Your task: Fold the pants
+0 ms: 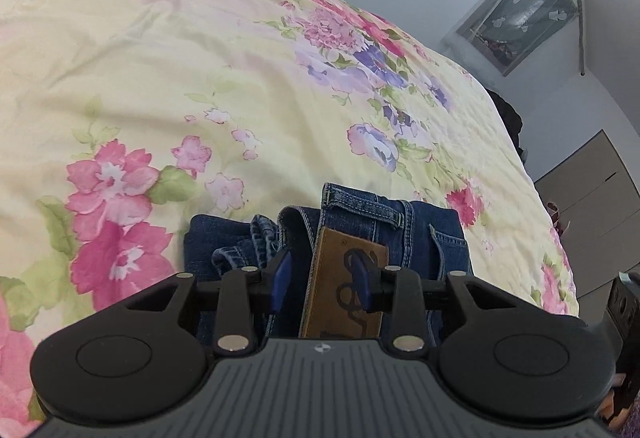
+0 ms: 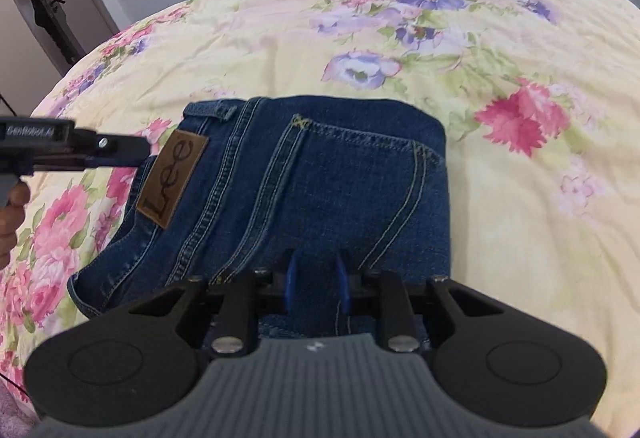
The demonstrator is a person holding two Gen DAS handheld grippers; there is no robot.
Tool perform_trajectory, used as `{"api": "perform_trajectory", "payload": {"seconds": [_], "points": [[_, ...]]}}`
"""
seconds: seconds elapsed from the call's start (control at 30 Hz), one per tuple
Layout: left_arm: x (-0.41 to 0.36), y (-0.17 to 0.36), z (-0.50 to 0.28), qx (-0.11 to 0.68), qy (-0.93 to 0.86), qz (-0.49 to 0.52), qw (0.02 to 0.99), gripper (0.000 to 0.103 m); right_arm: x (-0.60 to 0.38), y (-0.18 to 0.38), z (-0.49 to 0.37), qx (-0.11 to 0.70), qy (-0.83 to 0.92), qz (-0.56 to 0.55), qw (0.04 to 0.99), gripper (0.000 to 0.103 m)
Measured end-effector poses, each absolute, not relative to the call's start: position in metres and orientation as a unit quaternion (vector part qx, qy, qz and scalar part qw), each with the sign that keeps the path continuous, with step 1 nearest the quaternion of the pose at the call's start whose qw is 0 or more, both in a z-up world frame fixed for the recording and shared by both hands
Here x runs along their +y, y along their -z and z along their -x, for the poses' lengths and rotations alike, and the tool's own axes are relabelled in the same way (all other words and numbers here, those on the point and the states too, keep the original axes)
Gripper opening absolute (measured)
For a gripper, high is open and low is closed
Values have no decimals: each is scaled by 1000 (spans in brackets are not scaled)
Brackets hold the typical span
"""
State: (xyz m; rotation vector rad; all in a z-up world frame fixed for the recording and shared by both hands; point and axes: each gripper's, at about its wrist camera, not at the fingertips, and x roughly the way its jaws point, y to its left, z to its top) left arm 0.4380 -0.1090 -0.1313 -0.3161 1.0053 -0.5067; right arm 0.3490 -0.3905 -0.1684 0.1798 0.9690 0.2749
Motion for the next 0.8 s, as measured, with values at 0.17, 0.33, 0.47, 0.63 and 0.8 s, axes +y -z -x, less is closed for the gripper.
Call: {"api": "perform_trajectory", "payload": {"seconds": [0.17, 0.33, 0.47, 0.63, 0.8], "points": [[-119, 148, -454, 470, 258, 177, 825, 46, -399, 177, -354, 469, -150, -104, 864, 18], [-129, 157, -455, 464, 254, 181, 829, 42, -406, 181, -356, 471, -164, -119, 859, 18], [-137, 142, -443, 437, 249, 147, 852, 24, -407, 182, -354, 467, -163, -126, 860, 18], [-145, 101, -422, 411, 252, 95, 871, 9, -407, 175, -350, 467, -159, -144, 858, 20], [-137, 81, -405, 406, 252, 51, 877, 8, -386, 154, -342, 464, -192, -131, 855, 19]]}}
